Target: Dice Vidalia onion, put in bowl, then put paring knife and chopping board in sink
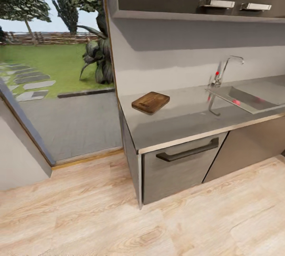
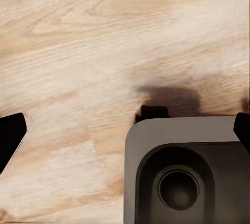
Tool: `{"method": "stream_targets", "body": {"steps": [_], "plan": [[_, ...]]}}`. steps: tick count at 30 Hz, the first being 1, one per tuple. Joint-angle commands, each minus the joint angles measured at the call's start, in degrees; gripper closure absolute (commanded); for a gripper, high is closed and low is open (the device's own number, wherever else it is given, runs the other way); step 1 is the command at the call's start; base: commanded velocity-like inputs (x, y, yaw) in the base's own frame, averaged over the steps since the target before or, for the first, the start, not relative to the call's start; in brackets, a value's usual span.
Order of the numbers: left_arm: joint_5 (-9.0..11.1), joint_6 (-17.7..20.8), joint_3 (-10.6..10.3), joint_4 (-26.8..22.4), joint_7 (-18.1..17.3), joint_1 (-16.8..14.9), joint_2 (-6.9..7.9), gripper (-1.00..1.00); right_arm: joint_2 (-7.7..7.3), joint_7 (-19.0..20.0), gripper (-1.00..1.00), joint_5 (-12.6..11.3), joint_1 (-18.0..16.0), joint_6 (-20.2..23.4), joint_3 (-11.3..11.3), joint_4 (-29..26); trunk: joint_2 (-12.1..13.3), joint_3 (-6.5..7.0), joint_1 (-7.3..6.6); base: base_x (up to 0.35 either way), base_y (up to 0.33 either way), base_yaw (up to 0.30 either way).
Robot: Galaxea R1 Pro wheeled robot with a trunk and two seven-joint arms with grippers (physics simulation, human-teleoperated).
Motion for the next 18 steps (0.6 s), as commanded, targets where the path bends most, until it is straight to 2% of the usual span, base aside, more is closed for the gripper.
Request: {"method": "stream_targets", "body": {"steps": [1,8,18], "plan": [[0.2,-0.1,0.0,0.0,0.0,0.0,0.01,-1.00,0.00,0.0,-1.00,0.0,0.0,-0.2,0.0,0.0,0.0,-0.04,0.00,0.059,0.291,0.270],[0.2,-0.1,0.0,0.0,0.0,0.0,-0.01,-1.00,0.00,0.0,-1.00,0.0,0.0,-0.2,0.0,0.0,0.0,-0.04,0.00,0.096,0.245,0.270],[0.2,-0.1,0.0,0.0,0.0,0.0,0.06,-1.00,0.00,0.0,-1.00,0.0,0.0,-0.2,0.0,0.0,0.0,-0.04,0.00,0.164,0.151,0.249]]}}
